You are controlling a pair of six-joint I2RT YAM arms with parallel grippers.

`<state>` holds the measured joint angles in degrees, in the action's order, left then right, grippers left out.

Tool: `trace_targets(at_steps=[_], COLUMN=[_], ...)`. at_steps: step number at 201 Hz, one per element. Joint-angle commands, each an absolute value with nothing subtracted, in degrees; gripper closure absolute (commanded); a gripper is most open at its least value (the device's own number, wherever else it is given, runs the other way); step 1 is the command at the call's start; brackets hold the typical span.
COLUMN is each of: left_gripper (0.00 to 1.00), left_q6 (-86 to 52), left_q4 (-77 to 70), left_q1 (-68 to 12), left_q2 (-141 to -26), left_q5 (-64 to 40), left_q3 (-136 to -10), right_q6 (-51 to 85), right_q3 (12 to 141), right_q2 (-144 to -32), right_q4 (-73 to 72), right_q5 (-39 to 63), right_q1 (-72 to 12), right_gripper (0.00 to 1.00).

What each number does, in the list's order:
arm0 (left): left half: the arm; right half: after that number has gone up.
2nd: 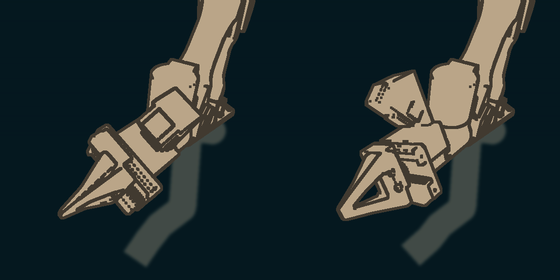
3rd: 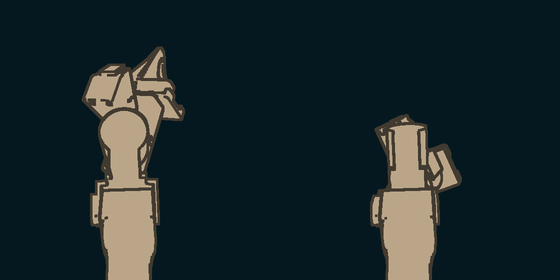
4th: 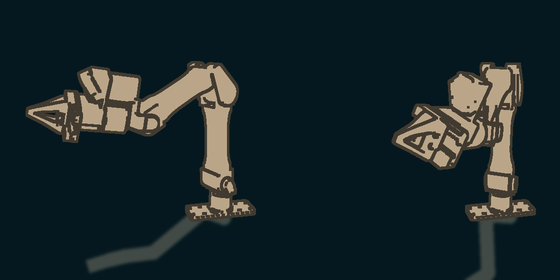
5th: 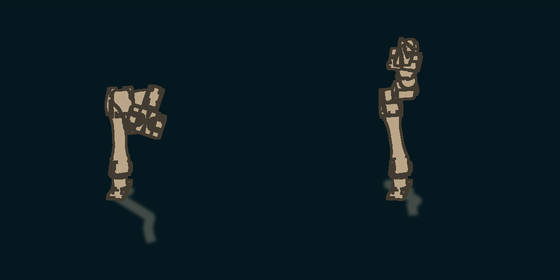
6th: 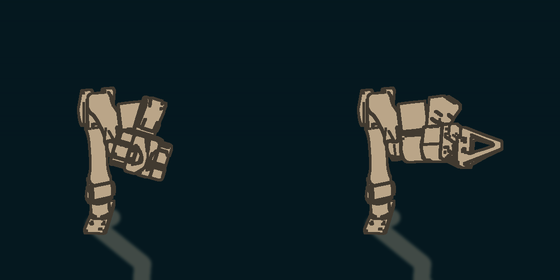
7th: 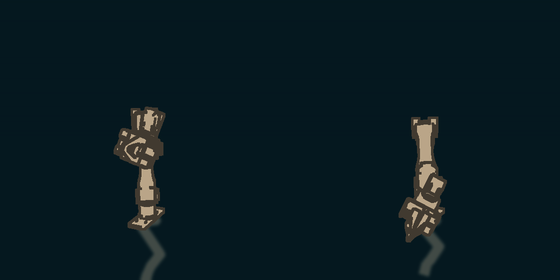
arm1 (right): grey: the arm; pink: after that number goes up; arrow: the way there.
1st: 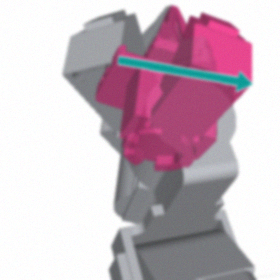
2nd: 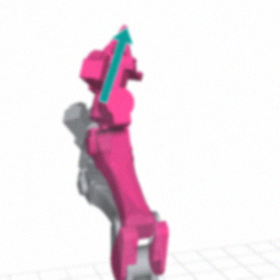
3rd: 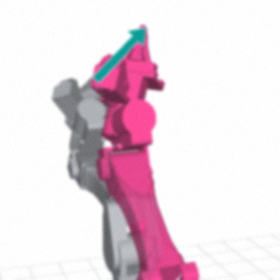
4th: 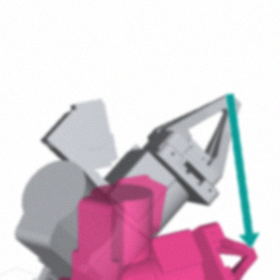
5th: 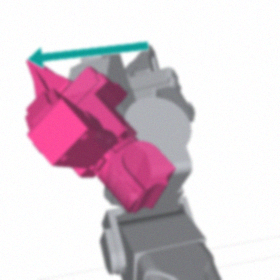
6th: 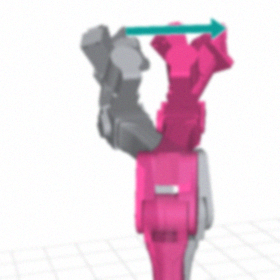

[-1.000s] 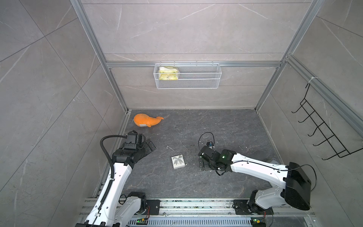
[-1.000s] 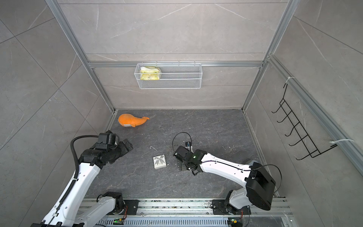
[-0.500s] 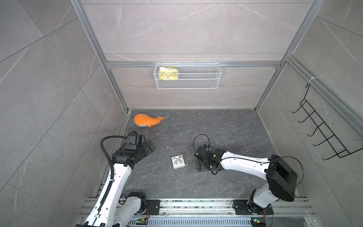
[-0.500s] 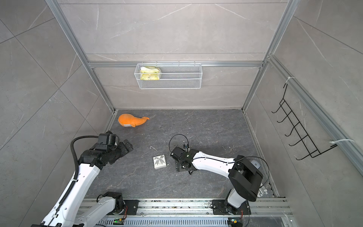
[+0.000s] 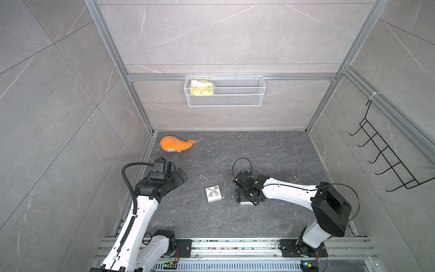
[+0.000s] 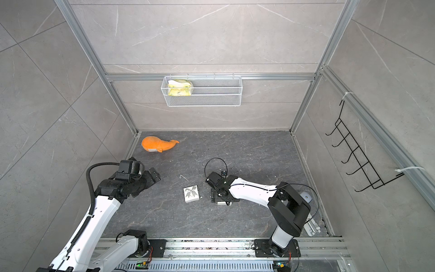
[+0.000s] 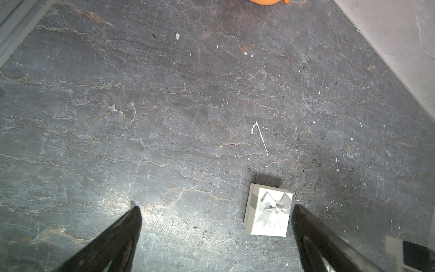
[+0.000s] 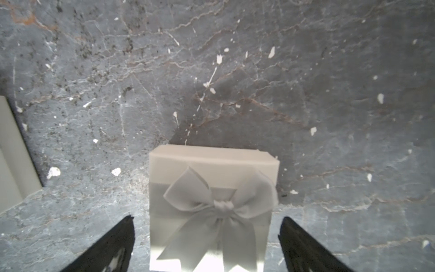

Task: Take the rings out of the lift-off lid box
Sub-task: Pick up the jewelry box from the center of the board.

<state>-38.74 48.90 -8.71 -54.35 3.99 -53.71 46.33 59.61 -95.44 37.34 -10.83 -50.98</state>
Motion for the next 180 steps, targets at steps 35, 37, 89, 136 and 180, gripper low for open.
trace_targets(at_steps=[35, 37, 89, 136, 180], left_gripper=[0.0, 0.0, 0.0, 0.0, 0.0], left_q6=[-37.1, -37.1, -37.0, -36.9, -36.9], left_q4=[49.9, 49.8, 49.9, 49.9, 49.9], left_q1=[-8.8, -8.8, -8.8, -8.8, -8.9], left_q2=[-54.5, -54.5, -54.6, -55.0, -55.0], left_q5=[3.4, 3.4, 3.3, 3.1, 3.1], left_q3=[-53.6, -53.6, -53.6, -53.8, -53.7], right_q6=[45.9, 45.9, 46.4, 46.6, 46.8], right_q3=[61.4, 61.4, 61.4, 62.1, 62.1], right_q2=[-97.6, -97.6, -97.9, -97.5, -97.7], right_q4=[37.9, 38.0, 38.2, 39.1, 39.1], right_q5=[-10.8, -10.7, -11.0, -12.4, -12.5], right_q1=[-50.8, -50.8, -50.8, -50.8, -50.8], right_gripper=[0.06, 0.06, 0.09, 0.14, 0.17])
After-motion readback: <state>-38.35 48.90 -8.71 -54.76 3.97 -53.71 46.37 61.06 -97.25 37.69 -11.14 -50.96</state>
